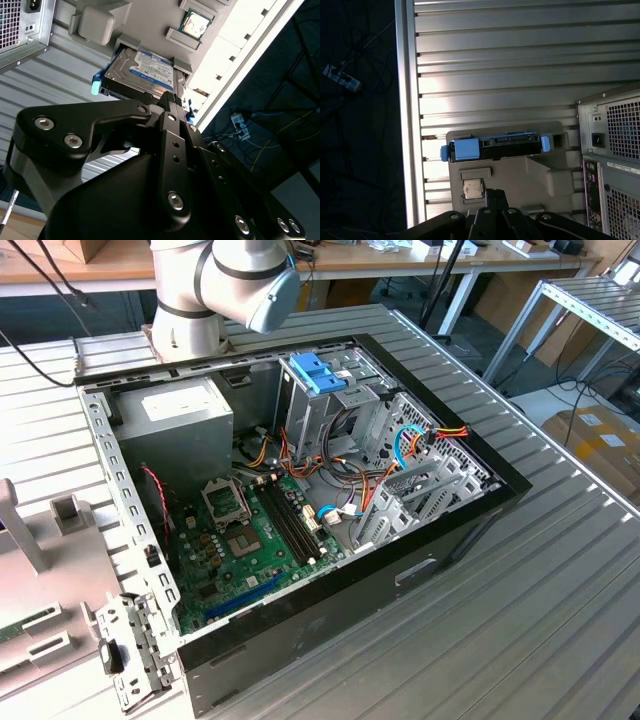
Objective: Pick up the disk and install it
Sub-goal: 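Reach for the disk, then pick up the disk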
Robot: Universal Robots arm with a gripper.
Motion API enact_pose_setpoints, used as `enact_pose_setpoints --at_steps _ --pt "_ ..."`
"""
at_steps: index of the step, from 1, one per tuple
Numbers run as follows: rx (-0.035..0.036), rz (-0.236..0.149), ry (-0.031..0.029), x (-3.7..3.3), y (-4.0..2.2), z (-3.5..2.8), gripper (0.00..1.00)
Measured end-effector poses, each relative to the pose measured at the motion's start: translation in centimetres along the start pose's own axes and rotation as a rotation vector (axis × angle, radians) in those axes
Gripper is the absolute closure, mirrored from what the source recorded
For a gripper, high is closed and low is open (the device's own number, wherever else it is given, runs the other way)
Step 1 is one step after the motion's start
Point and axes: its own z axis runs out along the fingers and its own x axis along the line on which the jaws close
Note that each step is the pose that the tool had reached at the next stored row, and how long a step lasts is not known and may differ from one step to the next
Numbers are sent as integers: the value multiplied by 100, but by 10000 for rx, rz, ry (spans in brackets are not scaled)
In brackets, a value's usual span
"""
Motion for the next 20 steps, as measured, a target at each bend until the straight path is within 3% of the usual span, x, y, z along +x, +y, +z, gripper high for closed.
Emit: enact_pose_setpoints --at_steps 9,20 --pt "0 1 0 -3 1 1 89" --pt "10 -35 1 -77 6 7 89"
